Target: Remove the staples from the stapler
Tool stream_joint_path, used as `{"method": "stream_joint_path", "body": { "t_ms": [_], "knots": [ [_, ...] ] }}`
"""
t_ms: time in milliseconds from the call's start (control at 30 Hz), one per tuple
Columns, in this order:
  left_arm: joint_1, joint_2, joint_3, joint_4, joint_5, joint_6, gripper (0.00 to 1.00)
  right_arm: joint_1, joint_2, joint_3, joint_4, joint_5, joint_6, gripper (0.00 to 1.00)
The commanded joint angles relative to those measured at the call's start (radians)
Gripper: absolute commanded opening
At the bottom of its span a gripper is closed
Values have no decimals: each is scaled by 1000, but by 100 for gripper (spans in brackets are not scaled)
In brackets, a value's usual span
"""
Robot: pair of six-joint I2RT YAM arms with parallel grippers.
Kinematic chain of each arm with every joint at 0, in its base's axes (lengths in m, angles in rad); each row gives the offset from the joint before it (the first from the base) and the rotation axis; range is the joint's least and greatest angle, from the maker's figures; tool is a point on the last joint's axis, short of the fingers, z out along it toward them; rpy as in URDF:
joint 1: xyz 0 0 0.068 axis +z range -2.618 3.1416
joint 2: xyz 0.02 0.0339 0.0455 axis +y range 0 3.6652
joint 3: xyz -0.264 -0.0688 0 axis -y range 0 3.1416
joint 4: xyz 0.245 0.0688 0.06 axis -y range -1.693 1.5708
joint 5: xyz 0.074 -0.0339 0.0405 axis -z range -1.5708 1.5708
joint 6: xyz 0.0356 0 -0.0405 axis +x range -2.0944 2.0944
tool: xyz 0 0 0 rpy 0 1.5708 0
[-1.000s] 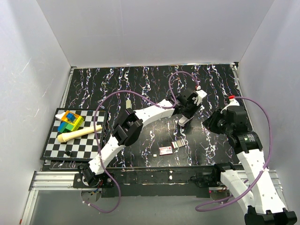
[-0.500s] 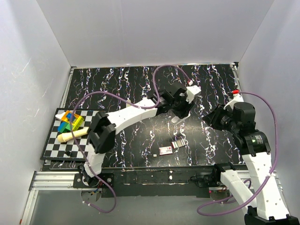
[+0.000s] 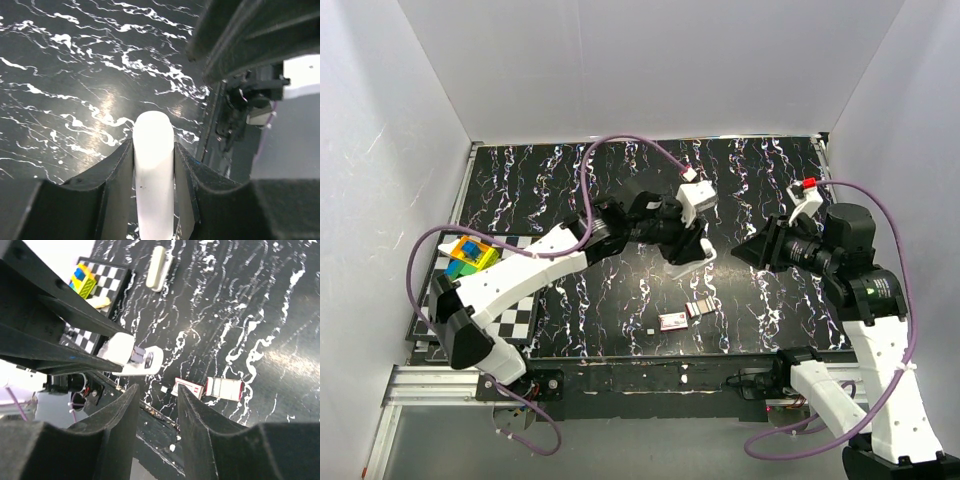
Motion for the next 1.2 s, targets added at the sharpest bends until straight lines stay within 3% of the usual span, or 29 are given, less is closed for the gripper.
{"method": "stream_joint_path", "body": {
  "t_ms": [0,267,467,767,1167],
  "knots": [
    [18,-110,-59,-6,153,-8,0,11,7,70,-12,-149,-78,46],
    [74,-252,-206,63,373,-64,0,83,31,90,-52,-266,-196,48],
    [149,-326,-313,169,567,-147,0,329,79,124,-69,-157,-254,47],
    [167,-389,-424,249,683,-208,0,453,140,154,-4,-142,-270,48],
    [172,-412,-461,286,697,-235,0,551,200,186,42,-195,-267,48]
  ]
}}
